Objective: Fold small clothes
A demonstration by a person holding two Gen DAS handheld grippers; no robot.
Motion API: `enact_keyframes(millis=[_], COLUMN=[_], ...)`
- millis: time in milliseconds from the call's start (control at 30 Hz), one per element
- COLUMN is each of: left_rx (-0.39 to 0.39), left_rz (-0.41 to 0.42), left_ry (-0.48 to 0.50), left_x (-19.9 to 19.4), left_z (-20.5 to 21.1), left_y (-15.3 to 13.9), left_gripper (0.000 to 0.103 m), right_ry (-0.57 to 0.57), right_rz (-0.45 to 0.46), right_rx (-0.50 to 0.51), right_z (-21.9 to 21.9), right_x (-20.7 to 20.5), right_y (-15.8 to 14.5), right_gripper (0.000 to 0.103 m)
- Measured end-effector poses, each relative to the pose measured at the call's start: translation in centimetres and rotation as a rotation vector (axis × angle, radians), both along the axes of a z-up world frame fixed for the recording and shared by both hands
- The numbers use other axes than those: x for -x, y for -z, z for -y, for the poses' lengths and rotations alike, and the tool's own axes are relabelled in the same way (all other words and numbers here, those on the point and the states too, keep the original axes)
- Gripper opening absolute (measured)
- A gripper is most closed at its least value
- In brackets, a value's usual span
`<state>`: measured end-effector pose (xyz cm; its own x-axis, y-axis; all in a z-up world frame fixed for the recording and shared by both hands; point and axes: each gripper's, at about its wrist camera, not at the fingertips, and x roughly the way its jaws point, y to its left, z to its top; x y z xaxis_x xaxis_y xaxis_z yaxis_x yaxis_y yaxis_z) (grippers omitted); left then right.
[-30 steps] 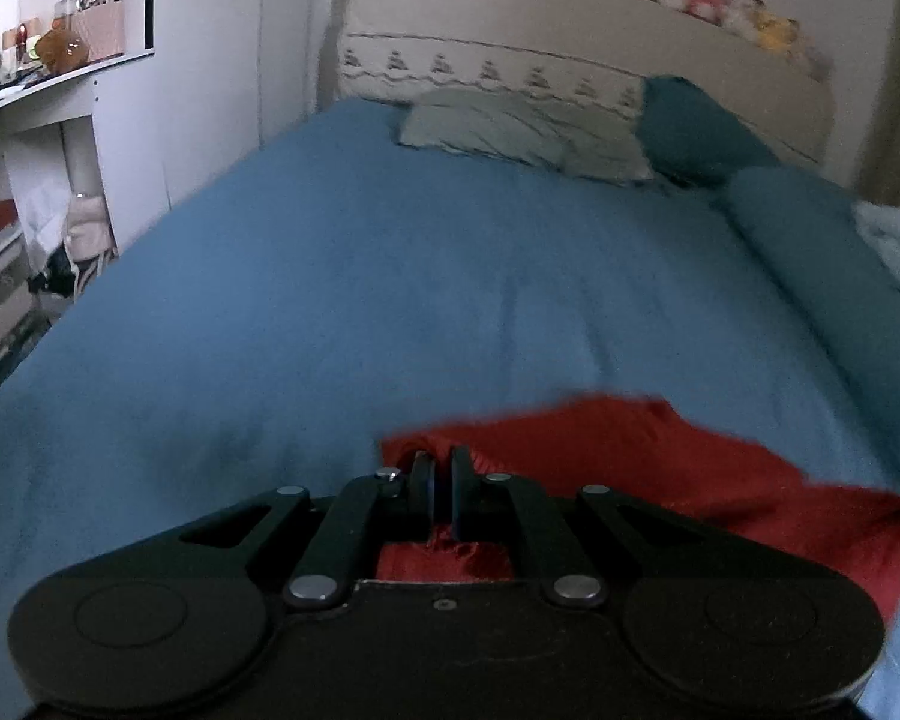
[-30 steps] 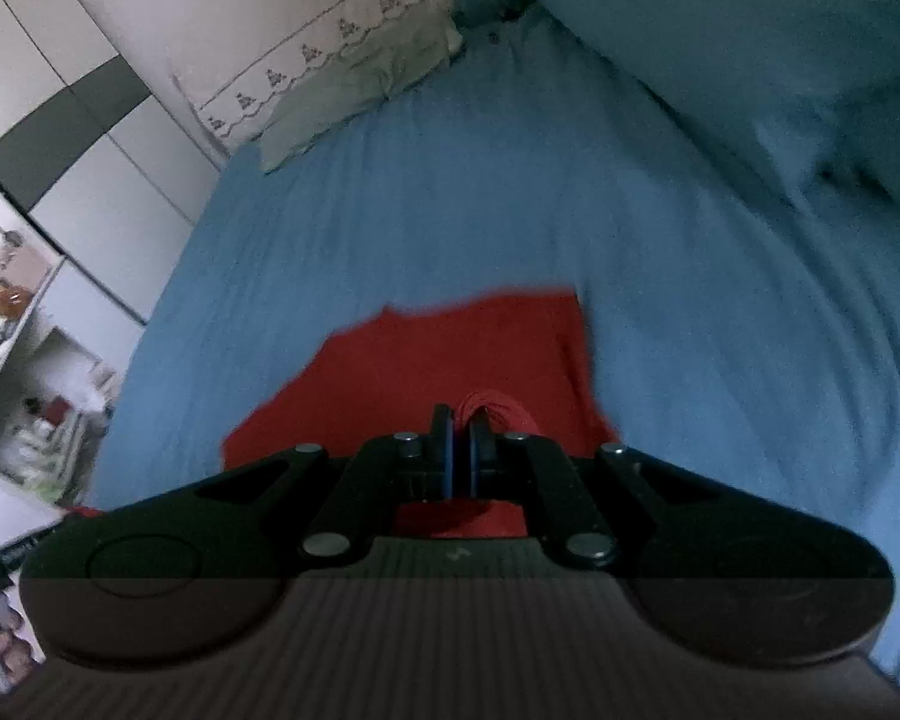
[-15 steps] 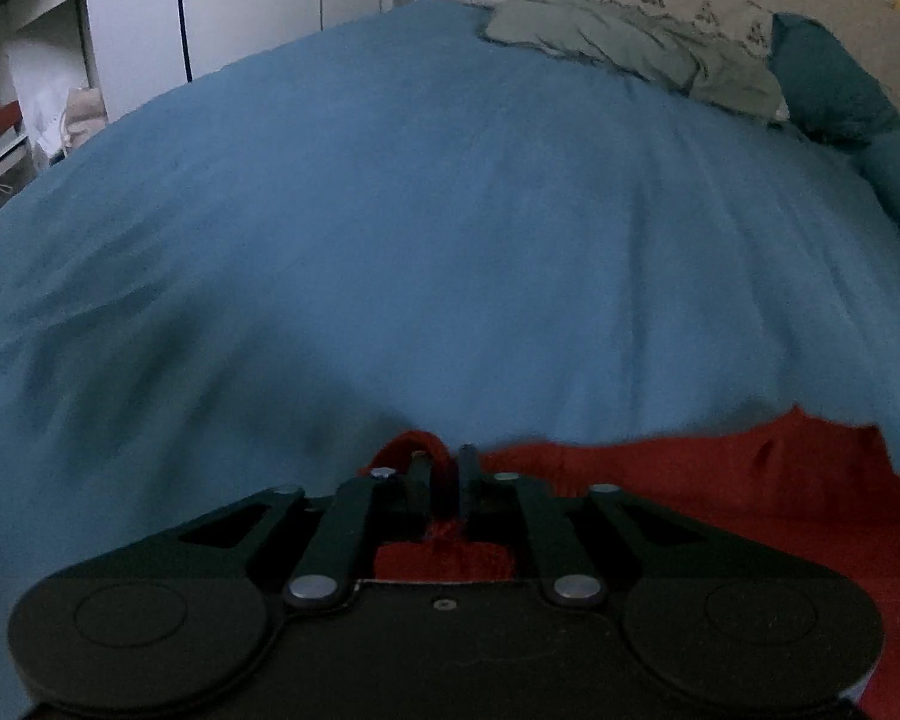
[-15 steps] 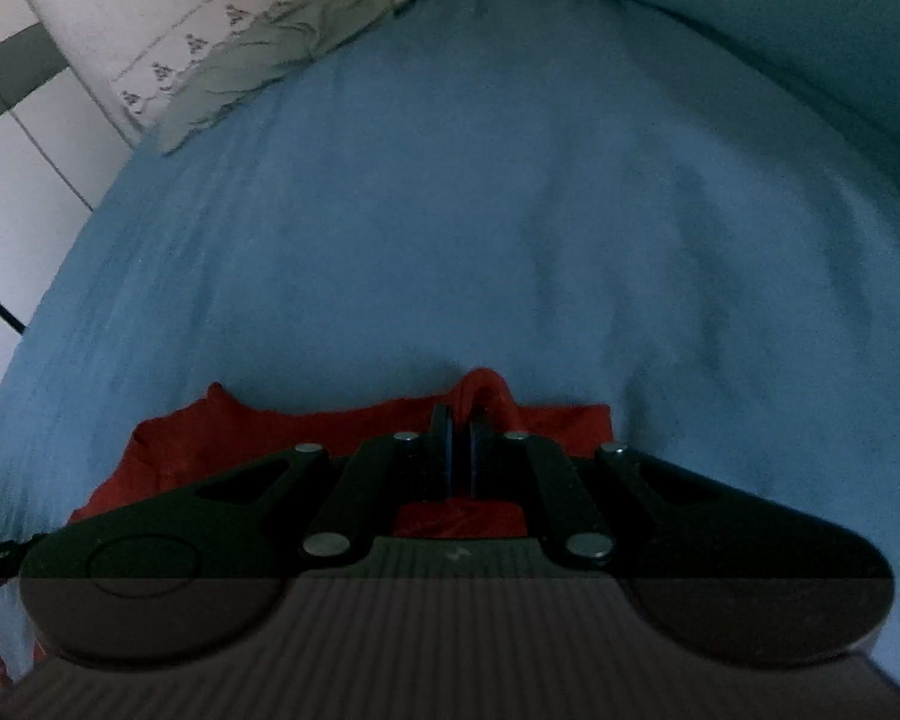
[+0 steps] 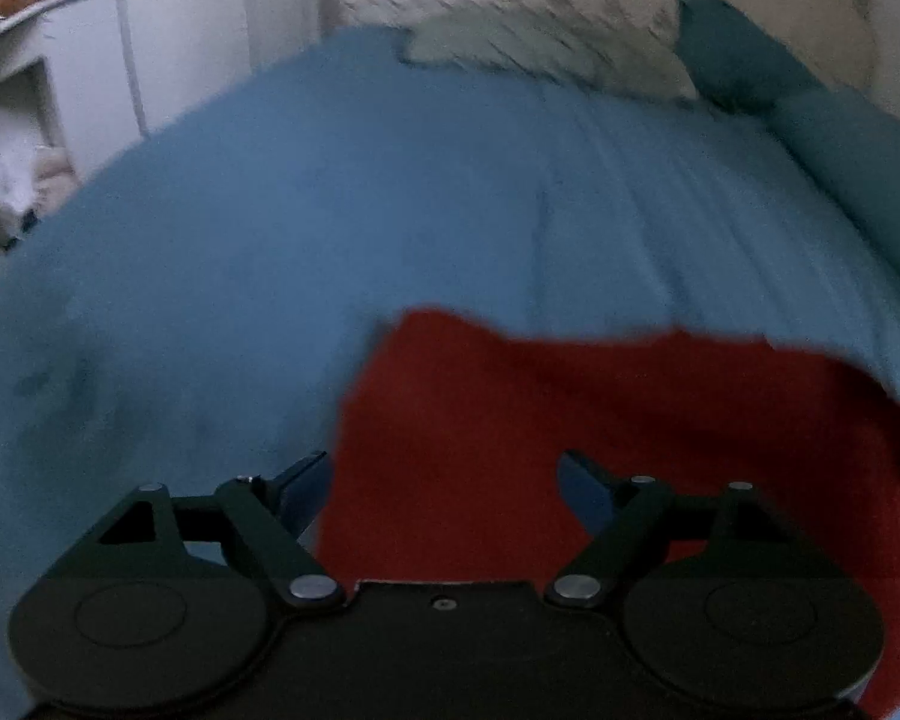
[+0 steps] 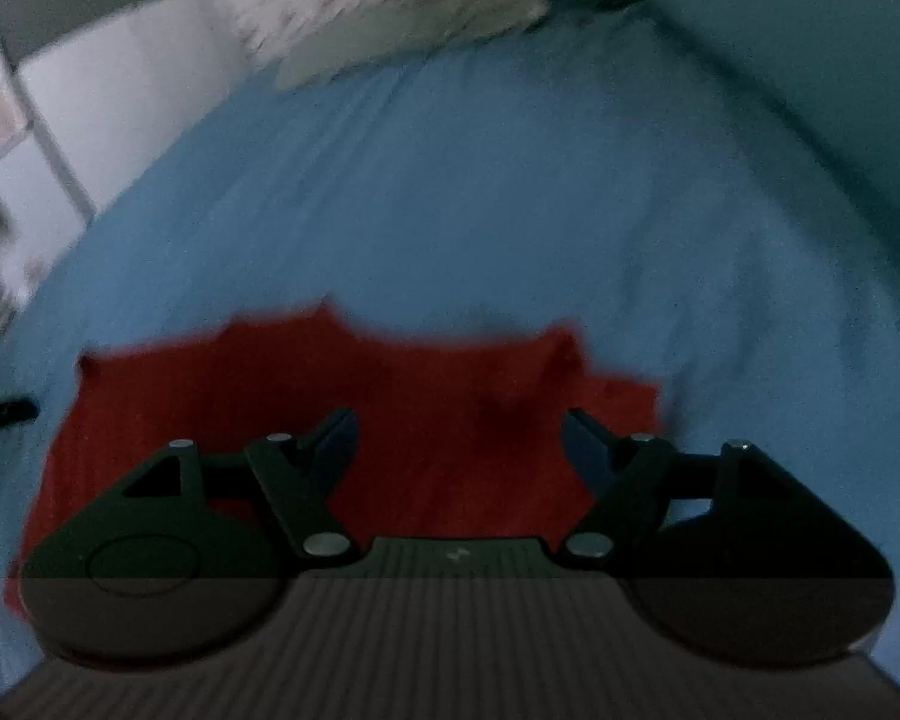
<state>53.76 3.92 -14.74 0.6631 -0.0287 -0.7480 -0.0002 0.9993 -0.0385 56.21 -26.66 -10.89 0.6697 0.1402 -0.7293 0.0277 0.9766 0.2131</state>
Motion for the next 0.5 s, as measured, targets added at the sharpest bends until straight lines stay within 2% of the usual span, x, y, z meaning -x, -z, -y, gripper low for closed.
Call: enact_keyframes(millis=[100,200,333,500], left_rx=[0.000,0.006,-0.016,-0.063], left_rz=[-0.016,-0.021,-0.023,0.003], left_ry=[0.033,0.037,0.045,0.097], left_x=[0.1,0.2,0.1,-0.1], left_z=[1.7,2.3,2.7,3.8], left_y=[1.1,1.8,1.8,-0.3], left_gripper=[0.085,0.085,0.085,0.086], right_ry=[-0.031,-0.026,0.073,0.058], right_rz=[-0.019,0.020,0.016,0.042], right_rx=[0.011,0.059,0.129,0.119], right_z=[-1.0,-1.2,-0.1,0.7], right_x=[-1.4,-3.3,-6.1,-2.0], right_y=[1.7,1.9,1.7,-0.6], right_gripper=[0.090,0.090,0.090,0.090])
